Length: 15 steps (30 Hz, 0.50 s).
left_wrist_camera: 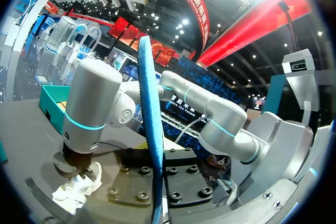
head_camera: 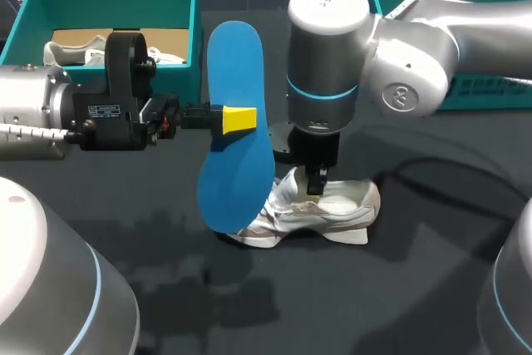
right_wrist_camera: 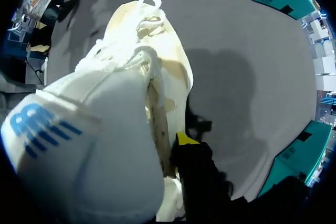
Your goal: Take the shoe out of the shoebox, open the shoe tongue, remove and reinsert the insole, then place the shoe into the shoebox
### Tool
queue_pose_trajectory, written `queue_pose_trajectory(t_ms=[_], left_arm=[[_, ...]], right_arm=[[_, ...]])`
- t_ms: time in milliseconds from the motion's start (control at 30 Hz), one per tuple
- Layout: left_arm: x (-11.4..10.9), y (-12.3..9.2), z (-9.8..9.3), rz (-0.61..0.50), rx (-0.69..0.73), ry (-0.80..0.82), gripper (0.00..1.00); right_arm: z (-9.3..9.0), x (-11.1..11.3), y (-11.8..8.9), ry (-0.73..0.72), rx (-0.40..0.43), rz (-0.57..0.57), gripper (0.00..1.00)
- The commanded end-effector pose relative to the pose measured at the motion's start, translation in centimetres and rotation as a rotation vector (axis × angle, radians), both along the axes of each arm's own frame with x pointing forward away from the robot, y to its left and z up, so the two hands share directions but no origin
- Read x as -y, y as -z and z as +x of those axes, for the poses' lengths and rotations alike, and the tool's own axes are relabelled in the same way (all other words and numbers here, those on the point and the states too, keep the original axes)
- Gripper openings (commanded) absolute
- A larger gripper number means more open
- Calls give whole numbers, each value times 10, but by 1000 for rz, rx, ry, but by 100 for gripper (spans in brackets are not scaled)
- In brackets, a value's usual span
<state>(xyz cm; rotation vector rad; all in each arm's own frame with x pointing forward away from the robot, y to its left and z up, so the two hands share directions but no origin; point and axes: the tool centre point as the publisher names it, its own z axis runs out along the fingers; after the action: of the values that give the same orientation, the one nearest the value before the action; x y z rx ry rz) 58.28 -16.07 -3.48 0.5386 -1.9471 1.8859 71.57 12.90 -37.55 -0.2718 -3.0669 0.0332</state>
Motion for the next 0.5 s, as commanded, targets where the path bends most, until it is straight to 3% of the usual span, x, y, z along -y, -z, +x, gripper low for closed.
queue_pose_trajectory(t_ms=[33,500], left_arm=[[1,1,-1,-1,0,-2,0],[1,1,-1,-1,0,-2,0]], right_arm=[[-4,2,-5,5,0,-6,0],[-12,13,-36,159,-6,-9,0]])
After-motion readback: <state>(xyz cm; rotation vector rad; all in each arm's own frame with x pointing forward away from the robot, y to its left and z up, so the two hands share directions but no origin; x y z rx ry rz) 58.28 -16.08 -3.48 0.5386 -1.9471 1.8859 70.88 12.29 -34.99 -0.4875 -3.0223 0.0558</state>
